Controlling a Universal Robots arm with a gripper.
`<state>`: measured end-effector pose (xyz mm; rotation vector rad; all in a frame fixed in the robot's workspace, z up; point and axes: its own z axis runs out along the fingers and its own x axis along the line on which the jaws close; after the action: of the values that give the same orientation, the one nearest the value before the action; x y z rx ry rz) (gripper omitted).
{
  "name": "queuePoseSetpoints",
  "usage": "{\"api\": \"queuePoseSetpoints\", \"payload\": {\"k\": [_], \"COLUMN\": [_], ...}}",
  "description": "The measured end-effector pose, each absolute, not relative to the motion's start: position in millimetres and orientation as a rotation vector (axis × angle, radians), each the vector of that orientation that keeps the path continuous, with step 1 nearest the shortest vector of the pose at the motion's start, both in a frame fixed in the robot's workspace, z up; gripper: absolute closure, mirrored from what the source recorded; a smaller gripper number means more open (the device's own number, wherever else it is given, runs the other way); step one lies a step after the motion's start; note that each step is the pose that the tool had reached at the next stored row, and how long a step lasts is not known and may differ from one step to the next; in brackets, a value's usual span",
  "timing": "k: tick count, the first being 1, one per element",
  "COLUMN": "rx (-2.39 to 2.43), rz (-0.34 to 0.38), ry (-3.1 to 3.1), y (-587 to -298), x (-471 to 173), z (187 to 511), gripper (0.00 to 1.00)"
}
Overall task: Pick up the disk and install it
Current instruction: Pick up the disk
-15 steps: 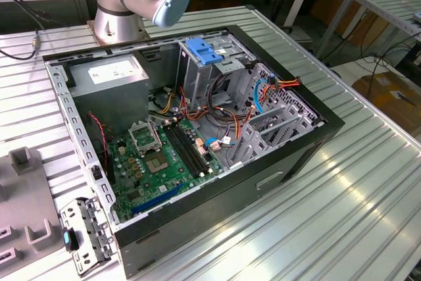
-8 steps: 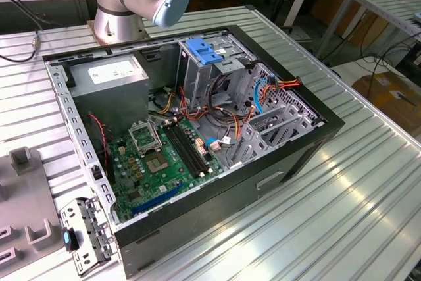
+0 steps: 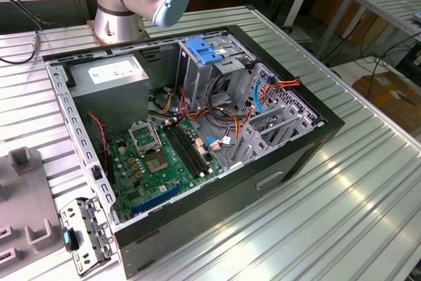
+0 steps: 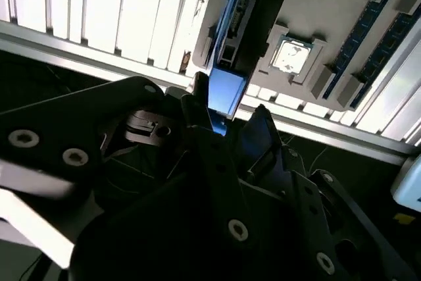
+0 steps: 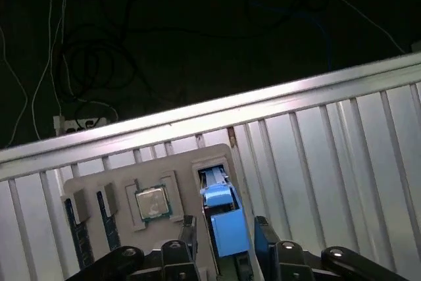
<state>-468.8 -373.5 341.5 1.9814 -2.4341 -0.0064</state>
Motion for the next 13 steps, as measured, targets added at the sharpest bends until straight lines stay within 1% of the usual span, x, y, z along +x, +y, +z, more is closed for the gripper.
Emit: {"api": "queuePoseSetpoints", "payload": {"k": [6, 13], "rx": [2.122, 2.174], "rz": [-0.005, 0.009], "ry": [-2.311, -2.267], "y": [-373.5, -373.5], "x": [-468.7, -470.7], "z": [336.8, 332.6], "gripper": [0.52, 0.52]}}
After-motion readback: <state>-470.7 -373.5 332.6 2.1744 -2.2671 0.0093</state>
